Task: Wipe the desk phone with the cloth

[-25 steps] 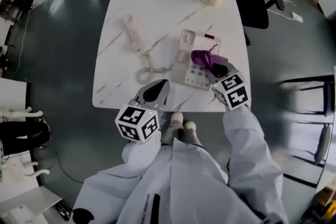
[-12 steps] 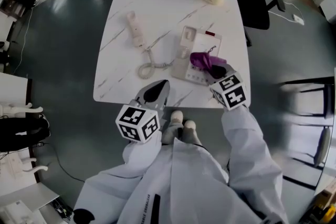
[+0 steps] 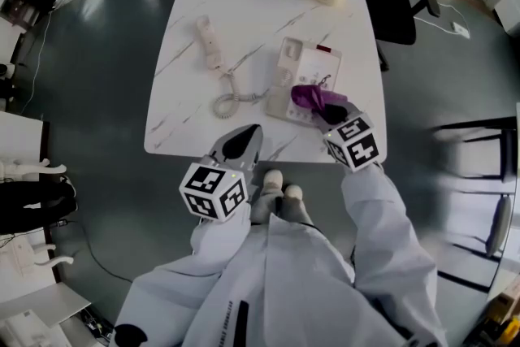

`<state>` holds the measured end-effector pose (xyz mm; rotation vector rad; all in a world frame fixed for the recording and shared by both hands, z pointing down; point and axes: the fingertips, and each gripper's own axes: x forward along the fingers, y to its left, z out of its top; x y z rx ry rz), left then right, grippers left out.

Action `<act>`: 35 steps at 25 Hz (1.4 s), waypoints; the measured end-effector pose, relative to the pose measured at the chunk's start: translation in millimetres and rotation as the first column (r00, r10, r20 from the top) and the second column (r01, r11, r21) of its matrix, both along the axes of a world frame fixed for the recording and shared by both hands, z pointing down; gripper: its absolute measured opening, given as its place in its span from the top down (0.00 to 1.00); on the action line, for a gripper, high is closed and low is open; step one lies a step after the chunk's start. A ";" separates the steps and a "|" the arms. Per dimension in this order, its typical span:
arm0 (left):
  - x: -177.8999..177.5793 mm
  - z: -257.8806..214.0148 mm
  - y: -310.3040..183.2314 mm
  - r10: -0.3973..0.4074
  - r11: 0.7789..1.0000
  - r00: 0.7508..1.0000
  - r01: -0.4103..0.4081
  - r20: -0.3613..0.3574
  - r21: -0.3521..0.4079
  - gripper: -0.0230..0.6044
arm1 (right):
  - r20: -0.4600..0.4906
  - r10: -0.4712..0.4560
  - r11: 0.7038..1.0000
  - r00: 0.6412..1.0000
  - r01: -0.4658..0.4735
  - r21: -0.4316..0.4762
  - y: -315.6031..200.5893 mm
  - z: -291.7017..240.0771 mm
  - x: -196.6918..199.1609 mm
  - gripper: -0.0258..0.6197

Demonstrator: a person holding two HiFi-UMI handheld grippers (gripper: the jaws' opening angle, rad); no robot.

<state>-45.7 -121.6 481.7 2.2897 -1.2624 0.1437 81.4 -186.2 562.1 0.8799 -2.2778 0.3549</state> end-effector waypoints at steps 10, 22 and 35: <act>-1.9 -0.7 10.3 -0.016 1.000 1.000 0.016 -0.005 0.002 0.97 | -0.001 -0.021 1.000 1.000 0.021 -0.016 18.0 6.0 -4.5 0.90; 0.8 1.5 26.3 -0.039 0.999 0.999 0.039 -0.020 -0.011 0.97 | 0.032 -0.047 0.998 0.998 0.049 -0.048 40.8 8.2 -6.7 0.90; -6.1 -5.2 33.6 -0.074 0.997 0.997 0.074 -0.019 0.006 0.97 | 0.101 -0.054 0.995 0.993 0.062 -0.078 61.0 6.1 -11.1 0.90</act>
